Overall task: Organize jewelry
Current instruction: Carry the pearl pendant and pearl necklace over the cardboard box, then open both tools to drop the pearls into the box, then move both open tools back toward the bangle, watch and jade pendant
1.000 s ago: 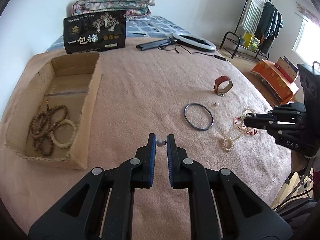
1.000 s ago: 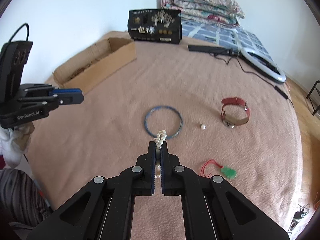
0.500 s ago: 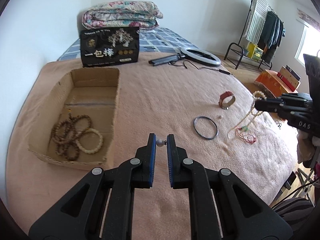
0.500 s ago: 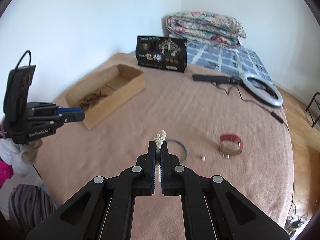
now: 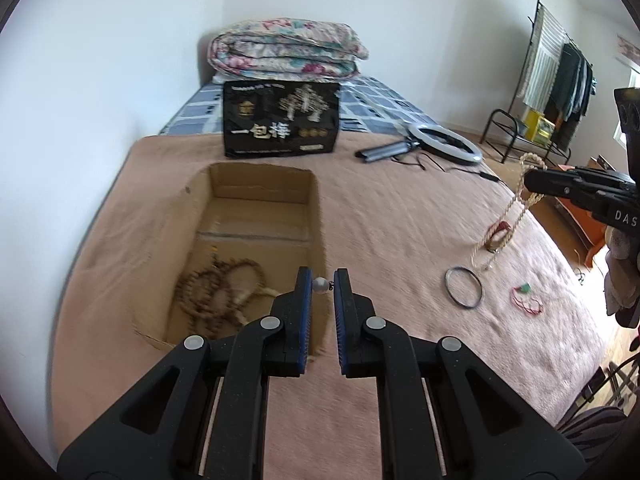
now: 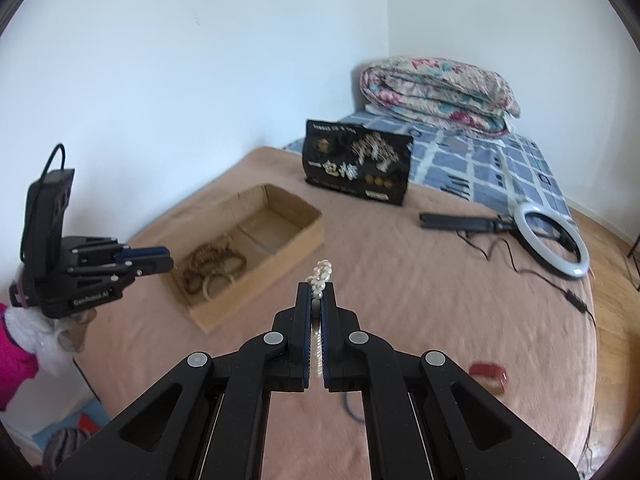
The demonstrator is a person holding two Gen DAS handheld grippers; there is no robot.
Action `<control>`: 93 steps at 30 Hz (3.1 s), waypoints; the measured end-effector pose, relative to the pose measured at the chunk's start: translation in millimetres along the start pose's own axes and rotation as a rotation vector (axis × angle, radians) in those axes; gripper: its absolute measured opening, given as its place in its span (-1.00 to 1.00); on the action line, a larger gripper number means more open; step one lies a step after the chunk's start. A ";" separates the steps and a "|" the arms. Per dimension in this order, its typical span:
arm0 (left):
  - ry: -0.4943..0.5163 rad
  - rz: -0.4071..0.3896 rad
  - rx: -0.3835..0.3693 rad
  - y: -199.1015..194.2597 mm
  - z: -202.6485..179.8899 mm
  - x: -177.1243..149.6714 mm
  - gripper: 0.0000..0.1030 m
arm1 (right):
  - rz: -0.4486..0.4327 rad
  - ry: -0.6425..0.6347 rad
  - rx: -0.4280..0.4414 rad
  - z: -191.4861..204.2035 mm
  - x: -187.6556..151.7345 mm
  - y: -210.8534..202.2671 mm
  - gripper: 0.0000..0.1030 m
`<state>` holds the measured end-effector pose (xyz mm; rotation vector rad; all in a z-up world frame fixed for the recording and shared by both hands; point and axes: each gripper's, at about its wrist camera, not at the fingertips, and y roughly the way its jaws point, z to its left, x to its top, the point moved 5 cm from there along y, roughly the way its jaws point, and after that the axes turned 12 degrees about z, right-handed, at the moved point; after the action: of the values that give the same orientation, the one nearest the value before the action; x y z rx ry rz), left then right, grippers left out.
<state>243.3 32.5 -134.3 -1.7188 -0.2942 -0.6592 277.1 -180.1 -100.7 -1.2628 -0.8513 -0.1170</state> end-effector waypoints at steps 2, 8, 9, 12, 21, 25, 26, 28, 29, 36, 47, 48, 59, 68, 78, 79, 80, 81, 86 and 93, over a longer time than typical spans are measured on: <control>-0.006 -0.006 0.007 -0.5 7.5 4.5 -0.82 | -0.010 -0.011 0.009 5.3 12.9 3.5 -0.95; -0.019 -0.022 0.019 -0.4 23.2 17.7 -0.82 | -0.037 -0.044 0.035 22.2 45.0 16.0 -0.95; -0.018 -0.023 0.021 0.3 24.4 19.6 -0.82 | -0.039 -0.044 0.044 24.5 50.4 19.8 -0.95; -0.019 -0.023 0.027 3.1 29.5 24.5 -0.82 | -0.040 -0.049 0.056 31.6 62.8 32.0 -0.95; -0.052 -0.014 0.033 20.7 48.4 35.4 -0.82 | -0.021 -0.080 0.077 51.8 92.5 67.8 -0.95; -0.073 -0.010 0.022 28.1 53.8 40.0 -0.82 | -0.009 -0.074 0.076 56.3 100.8 83.2 -0.95; -0.074 -0.008 0.023 29.7 54.3 41.2 -0.82 | -0.006 -0.071 0.076 56.9 102.4 87.8 -0.95; -0.073 -0.002 0.027 34.8 55.1 43.0 -0.82 | 0.001 -0.061 0.082 57.8 105.0 95.2 -0.95; -0.074 0.002 0.031 37.6 55.8 43.3 -0.82 | 0.006 -0.054 0.087 58.1 106.3 99.4 -0.95; -0.100 0.033 0.036 57.8 61.3 43.0 -0.82 | 0.040 -0.029 0.090 60.7 108.2 127.3 -0.95; -0.103 0.090 0.054 83.9 65.3 32.8 -0.82 | 0.104 -0.017 0.063 61.8 95.4 165.0 -0.95; -0.102 0.091 0.061 85.0 66.1 32.8 -0.82 | 0.107 -0.016 0.063 62.1 94.7 165.8 -0.95; -0.101 0.067 0.109 81.8 69.0 26.9 0.48 | 0.115 0.037 0.011 54.2 91.9 167.2 0.49; -0.092 0.075 0.123 78.0 65.1 23.0 0.48 | 0.125 0.082 -0.035 41.3 88.7 161.5 0.52; -0.077 0.056 0.117 59.2 50.5 19.9 0.48 | 0.100 0.094 -0.088 28.2 83.0 133.0 0.54; -0.078 0.052 0.115 56.7 48.3 20.2 0.48 | 0.097 0.095 -0.090 26.7 82.3 129.3 0.54; -0.079 0.048 0.114 54.2 46.1 20.1 0.48 | 0.094 0.098 -0.093 24.6 80.9 124.3 0.54; -0.081 0.043 0.113 51.8 43.9 20.0 0.48 | 0.091 0.102 -0.095 22.4 78.9 119.2 0.54; -0.065 0.000 0.085 38.5 26.7 20.2 0.48 | 0.075 0.122 -0.111 9.9 66.0 93.0 0.54; -0.033 0.010 0.035 33.2 -5.3 17.0 0.48 | 0.040 0.139 -0.160 -21.1 39.9 46.7 0.57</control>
<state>273.1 16.3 -150.8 -1.6983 -0.3179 -0.6156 339.6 -168.0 -113.7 -1.4034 -0.7070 -0.2417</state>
